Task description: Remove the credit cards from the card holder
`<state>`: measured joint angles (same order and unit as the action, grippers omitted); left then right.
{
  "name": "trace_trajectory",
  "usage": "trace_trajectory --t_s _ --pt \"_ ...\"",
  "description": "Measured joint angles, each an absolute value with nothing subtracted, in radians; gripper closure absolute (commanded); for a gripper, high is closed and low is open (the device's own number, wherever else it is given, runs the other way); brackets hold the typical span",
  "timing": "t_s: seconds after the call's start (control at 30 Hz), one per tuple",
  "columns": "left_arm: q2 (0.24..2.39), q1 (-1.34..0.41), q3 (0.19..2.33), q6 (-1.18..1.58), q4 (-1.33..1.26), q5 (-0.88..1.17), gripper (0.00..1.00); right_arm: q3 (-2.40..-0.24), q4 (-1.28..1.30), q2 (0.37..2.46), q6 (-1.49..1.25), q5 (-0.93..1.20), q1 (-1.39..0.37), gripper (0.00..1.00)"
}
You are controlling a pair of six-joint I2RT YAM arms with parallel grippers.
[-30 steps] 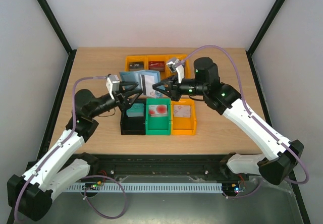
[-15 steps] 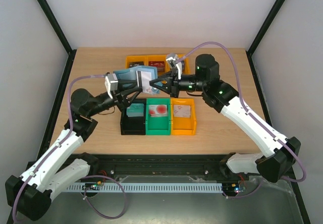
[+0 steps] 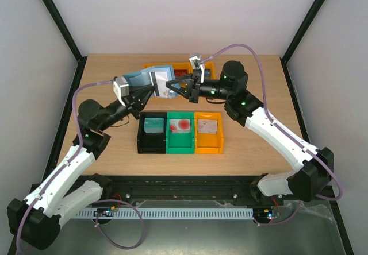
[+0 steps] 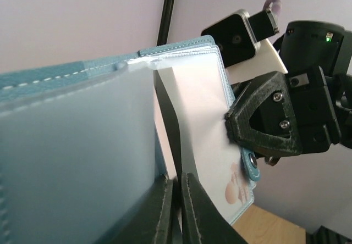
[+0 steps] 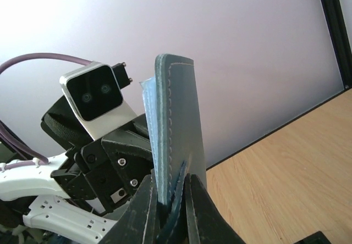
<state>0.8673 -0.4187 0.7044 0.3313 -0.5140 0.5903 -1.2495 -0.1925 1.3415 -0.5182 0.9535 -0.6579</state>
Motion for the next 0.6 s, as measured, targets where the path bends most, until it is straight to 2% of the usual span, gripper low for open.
trace_trajectory --t_s 0.23,0.4,0.6 --pt "0.864 -0.414 0.724 0.349 -0.501 0.607 0.98 -1.211 -0.272 1.327 -0.524 0.968 -0.646 0.98" --pt "0.854 -0.397 0.727 0.363 -0.463 0.671 0.98 -1.172 -0.296 1.316 -0.525 1.022 -0.625 0.88" --pt "0.836 -0.387 0.727 0.367 -0.424 0.739 0.98 -1.171 -0.265 1.316 -0.500 1.076 -0.618 0.87"
